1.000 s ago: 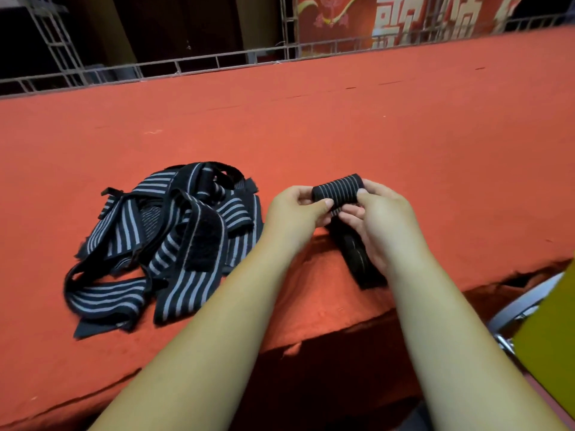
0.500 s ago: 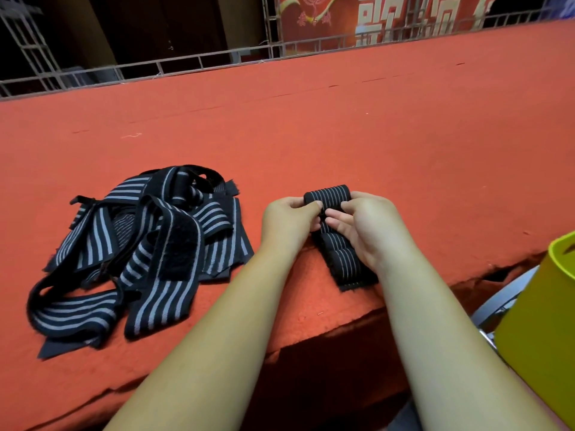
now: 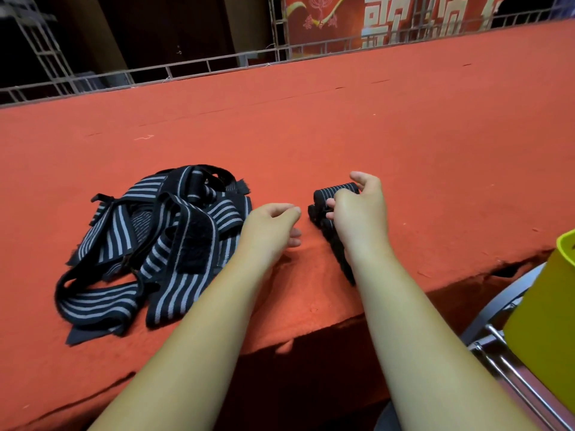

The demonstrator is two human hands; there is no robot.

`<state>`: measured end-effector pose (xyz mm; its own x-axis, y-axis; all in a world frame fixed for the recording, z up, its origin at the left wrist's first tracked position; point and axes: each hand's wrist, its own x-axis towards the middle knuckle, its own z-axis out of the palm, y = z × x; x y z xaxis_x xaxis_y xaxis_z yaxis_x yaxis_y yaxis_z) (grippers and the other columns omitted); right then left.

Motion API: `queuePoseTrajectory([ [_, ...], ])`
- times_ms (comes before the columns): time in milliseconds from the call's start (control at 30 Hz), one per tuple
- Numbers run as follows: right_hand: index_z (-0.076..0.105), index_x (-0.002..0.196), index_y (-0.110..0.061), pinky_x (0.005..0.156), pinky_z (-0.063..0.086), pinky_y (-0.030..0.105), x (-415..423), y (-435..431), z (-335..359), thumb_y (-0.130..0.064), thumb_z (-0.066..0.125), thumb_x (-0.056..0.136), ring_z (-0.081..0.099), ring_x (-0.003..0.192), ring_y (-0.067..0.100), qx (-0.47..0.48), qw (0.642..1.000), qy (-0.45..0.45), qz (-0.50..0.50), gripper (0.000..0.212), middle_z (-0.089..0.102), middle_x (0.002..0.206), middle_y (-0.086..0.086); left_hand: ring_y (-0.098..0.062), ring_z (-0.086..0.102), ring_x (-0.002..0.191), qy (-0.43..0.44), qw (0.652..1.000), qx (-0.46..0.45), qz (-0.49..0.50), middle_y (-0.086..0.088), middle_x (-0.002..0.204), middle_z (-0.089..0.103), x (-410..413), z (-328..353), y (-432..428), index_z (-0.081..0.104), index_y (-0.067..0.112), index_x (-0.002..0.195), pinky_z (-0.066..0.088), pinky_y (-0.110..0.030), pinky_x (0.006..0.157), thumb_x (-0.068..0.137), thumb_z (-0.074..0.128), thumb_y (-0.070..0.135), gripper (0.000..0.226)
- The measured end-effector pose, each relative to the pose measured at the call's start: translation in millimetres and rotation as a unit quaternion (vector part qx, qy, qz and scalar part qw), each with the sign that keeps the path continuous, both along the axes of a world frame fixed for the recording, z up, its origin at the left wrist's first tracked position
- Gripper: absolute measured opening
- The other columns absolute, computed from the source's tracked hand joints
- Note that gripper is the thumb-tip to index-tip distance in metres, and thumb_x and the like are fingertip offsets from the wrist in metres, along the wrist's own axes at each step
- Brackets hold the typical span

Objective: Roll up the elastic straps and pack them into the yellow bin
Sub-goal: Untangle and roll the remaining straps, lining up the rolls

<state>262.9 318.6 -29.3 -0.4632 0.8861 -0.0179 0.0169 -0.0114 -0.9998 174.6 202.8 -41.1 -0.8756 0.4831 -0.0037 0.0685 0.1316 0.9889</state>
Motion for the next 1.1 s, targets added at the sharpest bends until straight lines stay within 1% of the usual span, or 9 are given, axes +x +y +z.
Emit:
queuePoseTrajectory([
  [200, 0.058, 0.105, -0.047, 0.096, 0.061, 0.054, -23, -36, 2, -0.033, 0.049, 0.075, 0.073, 0.11, 0.024, 0.049, 0.998, 0.022, 0.035, 0.034, 0.061, 0.126, -0.009, -0.014, 0.074, 0.073, 0.039, 0.999, -0.022, 0.02, -0.002, 0.097, 0.076, -12, 4, -61, 0.08, 0.021, 0.103, 0.068, -0.043, 0.081, 0.101, 0.063, 0.014, 0.018],
  [367, 0.07, 0.104, -0.03, 0.083, 0.065, 0.057, -31, -89, 26, -0.01, 0.053, 0.097, 0.079, 0.084, 0.023, 0.029, 0.992, 0.02, 0.121, 0.026, 0.072, 0.084, -0.011, -0.013, 0.071, 0.072, 0.066, 0.996, 0.007, 0.053, -0.004, 0.092, 0.077, -21, 14, -106, 0.081, 0.018, 0.099, 0.066, -0.037, 0.072, 0.102, 0.055, 0.005, 0.03],
  [467, 0.072, 0.104, -0.024, 0.074, 0.067, 0.046, -45, -104, 23, -0.008, 0.051, 0.101, 0.073, 0.069, 0.005, 0.04, 0.984, 0.019, 0.172, 0.026, 0.075, 0.09, -0.012, -0.014, 0.072, 0.075, 0.073, 0.995, 0.022, 0.065, -0.008, 0.099, 0.077, -29, 25, -129, 0.081, 0.013, 0.104, 0.066, -0.034, 0.073, 0.104, 0.056, 0.003, 0.028],
  [567, 0.073, 0.103, -0.019, 0.066, 0.066, 0.035, -62, -123, 20, -0.005, 0.049, 0.1, 0.072, 0.067, 0.004, 0.045, 0.977, 0.03, 0.207, 0.028, 0.076, 0.1, -0.002, -0.014, 0.071, 0.074, 0.071, 0.989, 0.058, 0.112, -0.008, 0.098, 0.077, -50, 35, -161, 0.081, 0.011, 0.105, 0.067, -0.033, 0.074, 0.104, 0.058, 0.005, 0.024],
  [700, 0.076, 0.096, -0.024, 0.079, 0.067, 0.045, -84, -150, 15, -0.007, 0.052, 0.097, 0.077, 0.079, 0.014, 0.06, 0.967, 0.046, 0.245, 0.029, 0.079, 0.09, -0.005, -0.016, 0.073, 0.076, 0.104, 0.97, 0.021, 0.217, -0.006, 0.091, 0.076, -85, 32, -201, 0.08, 0.019, 0.102, 0.065, -0.028, 0.071, 0.102, 0.057, 0.006, 0.026],
  [833, 0.079, 0.096, -0.031, 0.093, 0.062, 0.053, -98, -176, 9, -0.013, 0.055, 0.096, 0.077, 0.096, 0.021, 0.119, 0.95, 0.049, 0.283, 0.031, 0.081, 0.098, -0.012, -0.014, 0.077, 0.105, 0.161, 0.958, -0.109, 0.209, 0.015, 0.113, 0.08, -114, 4, -228, 0.077, 0.04, 0.118, 0.064, -0.047, 0.096, 0.092, 0.059, 0.019, 0.038],
  [933, 0.08, 0.106, -0.034, 0.087, 0.064, 0.034, -108, -192, 5, -0.006, 0.052, 0.097, 0.074, 0.097, 0.025, 0.157, 0.934, 0.044, 0.317, 0.04, 0.081, 0.1, -0.007, -0.009, 0.067, 0.126, 0.199, 0.948, -0.206, 0.141, 0.014, 0.141, 0.07, -122, -10, -235, 0.067, 0.035, 0.144, 0.051, -0.043, 0.115, 0.097, 0.073, 0.022, 0.049],
  [1000, 0.08, 0.113, -0.037, 0.073, 0.053, 0.016, -113, -201, 1, -0.004, 0.05, 0.098, 0.069, 0.086, 0.014, 0.188, 0.92, 0.026, 0.343, 0.047, 0.078, 0.101, -0.015, -0.009, 0.059, 0.137, 0.187, 0.949, -0.231, 0.102, 0.012, 0.151, 0.063, -126, -15, -240, 0.06, 0.035, 0.153, 0.045, -0.039, 0.121, 0.096, 0.079, 0.032, 0.06],
  [1100, 0.077, 0.127, -0.037, 0.094, 0.034, 0.0, -122, -212, -8, -0.001, 0.047, 0.098, 0.052, 0.116, -0.003, 0.271, 0.895, -0.025, 0.353, 0.055, 0.066, 0.118, -0.028, -0.013, 0.047, 0.15, 0.196, 0.933, -0.292, 0.079, 0.012, 0.161, 0.053, -134, -21, -251, 0.053, 0.04, 0.157, 0.036, -0.039, 0.126, 0.091, 0.076, 0.056, 0.072],
])
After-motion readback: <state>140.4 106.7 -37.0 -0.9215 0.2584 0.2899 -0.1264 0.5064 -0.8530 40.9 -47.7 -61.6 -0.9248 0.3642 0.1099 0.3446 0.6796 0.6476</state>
